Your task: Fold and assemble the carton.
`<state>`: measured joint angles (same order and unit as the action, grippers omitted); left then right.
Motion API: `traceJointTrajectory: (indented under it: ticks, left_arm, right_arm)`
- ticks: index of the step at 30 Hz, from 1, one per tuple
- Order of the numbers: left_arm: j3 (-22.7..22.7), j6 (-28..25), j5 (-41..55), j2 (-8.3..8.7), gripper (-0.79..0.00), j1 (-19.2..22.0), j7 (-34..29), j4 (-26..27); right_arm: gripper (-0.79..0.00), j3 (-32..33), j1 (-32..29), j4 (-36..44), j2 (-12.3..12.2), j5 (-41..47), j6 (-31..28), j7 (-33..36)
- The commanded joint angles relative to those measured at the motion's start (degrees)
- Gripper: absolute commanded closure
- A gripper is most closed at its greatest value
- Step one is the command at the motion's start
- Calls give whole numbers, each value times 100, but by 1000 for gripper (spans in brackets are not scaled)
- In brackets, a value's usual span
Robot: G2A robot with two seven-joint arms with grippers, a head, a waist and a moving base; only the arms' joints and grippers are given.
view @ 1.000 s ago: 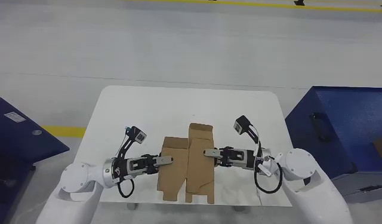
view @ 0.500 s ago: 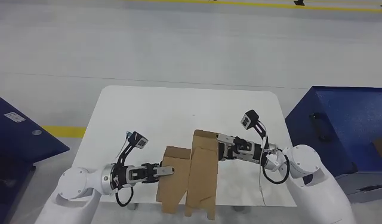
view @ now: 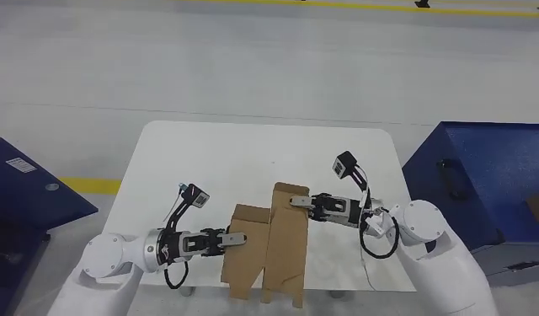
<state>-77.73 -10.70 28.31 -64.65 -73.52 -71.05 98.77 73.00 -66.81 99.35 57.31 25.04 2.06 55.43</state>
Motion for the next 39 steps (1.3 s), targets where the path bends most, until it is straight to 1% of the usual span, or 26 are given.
traceJointTrajectory:
  ticks: [1, 5, 9, 18, 19, 20, 22, 24, 27, 28, 31, 32, 34, 39]
  left_arm:
    - [18, 22, 13, 6, -785, 41, 6, -43]
    - [-136, -80, -81, 31, -785, 176, 193, -257]
    - [-359, -388, -324, 69, -785, 264, 383, -440]
    - [-359, -388, -324, 69, -785, 264, 383, -440]
    - [-386, -454, -490, 73, -785, 253, 552, -386]
    - [-459, -608, -1056, 93, -785, 255, 808, -289]
    - [-460, -866, -2113, 106, -785, 142, 1432, 25]
    - [-413, -1165, -3546, 109, -785, -3, 2219, 449]
    - [-121, -1406, -5583, 75, -785, -251, 3460, 1013]
    - [50, -1498, -6149, 55, -785, -352, 3900, 1155]
    - [401, -1590, -7304, 9, -785, -535, 4917, 1250]
    - [491, -1599, -7532, -2, -785, -576, 5134, 1242]
    - [627, -1501, -7879, -17, -785, -597, 5293, 1192]
    - [870, -1433, -7935, -41, -785, -500, 5091, 1103]
  right_arm:
    - [0, 67, 49, -26, -11, -361, -125, -240]
    - [0, 470, 26, -9, -65, -1112, -412, -865]
    - [0, 948, -142, 128, -131, -1508, -678, -1117]
    - [0, 948, -142, 128, -131, -1508, -678, -1117]
    - [0, 929, -180, 172, -128, -1572, -679, -1189]
    - [0, 883, -234, 250, -120, -1581, -648, -1253]
    - [0, 802, -316, 413, -104, -1527, -637, -1341]
    - [0, 738, -383, 537, -93, -1532, -633, -1405]
    - [0, 644, -442, 642, -72, -1447, -646, -1489]
    - [0, 626, -449, 648, -65, -1396, -637, -1511]
    - [0, 578, -420, 676, -50, -1387, -595, -1581]
    - [0, 553, -406, 693, -44, -1399, -583, -1605]
    - [0, 517, -390, 731, -34, -1422, -569, -1653]
    - [0, 444, -363, 796, -15, -1440, -591, -1684]
